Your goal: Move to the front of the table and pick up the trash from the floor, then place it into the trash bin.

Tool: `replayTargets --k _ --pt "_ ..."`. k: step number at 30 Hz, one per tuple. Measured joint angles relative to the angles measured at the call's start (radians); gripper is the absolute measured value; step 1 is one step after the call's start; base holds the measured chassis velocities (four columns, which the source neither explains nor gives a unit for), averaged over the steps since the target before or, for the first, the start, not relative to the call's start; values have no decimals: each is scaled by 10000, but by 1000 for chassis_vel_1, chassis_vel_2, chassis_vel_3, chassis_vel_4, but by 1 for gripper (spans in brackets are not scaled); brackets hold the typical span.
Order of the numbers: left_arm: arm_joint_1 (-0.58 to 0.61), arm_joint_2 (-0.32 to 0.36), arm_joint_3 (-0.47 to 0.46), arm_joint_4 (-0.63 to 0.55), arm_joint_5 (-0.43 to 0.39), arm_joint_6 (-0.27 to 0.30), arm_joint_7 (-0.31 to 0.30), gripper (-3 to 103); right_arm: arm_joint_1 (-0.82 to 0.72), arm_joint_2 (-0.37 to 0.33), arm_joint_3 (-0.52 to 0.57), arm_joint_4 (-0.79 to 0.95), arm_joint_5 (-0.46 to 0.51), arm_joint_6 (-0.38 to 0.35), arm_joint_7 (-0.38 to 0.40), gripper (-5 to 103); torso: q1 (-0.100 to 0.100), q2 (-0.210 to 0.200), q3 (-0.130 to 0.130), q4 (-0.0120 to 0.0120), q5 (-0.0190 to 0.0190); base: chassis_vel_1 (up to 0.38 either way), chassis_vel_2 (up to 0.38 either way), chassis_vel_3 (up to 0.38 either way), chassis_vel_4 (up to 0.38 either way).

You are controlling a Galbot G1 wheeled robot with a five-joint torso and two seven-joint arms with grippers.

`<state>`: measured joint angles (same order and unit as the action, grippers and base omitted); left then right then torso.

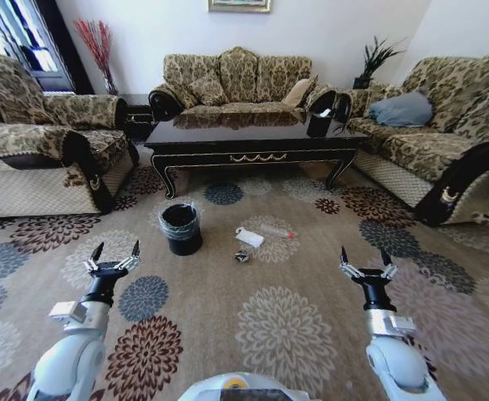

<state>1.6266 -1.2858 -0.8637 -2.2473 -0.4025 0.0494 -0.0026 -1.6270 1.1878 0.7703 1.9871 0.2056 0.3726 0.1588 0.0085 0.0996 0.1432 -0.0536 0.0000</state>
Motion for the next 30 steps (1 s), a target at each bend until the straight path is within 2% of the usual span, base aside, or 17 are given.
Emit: replayTargets --k 11,25,28,30 --pt "-32 -25 -22 -118 -91 -16 3 100 -124 77 86 119 -20 17 21 100 4 -1 3 0 1 -155 160 171 -158" --pt "52 -21 -63 -89 -102 -183 3 100 -244 235 80 283 -153 144 71 100 4 -1 3 0 -5 -313 307 307 -306" --pt "65 -44 -65 -70 -96 -208 0 100 -233 237 61 270 -116 315 62 100 6 -2 5 3 6 -315 317 293 -329" --pt "64 -54 -61 -38 -96 -214 0 100 -216 239 56 270 -113 347 61 100 9 -3 7 1 -3 -209 239 249 -175"
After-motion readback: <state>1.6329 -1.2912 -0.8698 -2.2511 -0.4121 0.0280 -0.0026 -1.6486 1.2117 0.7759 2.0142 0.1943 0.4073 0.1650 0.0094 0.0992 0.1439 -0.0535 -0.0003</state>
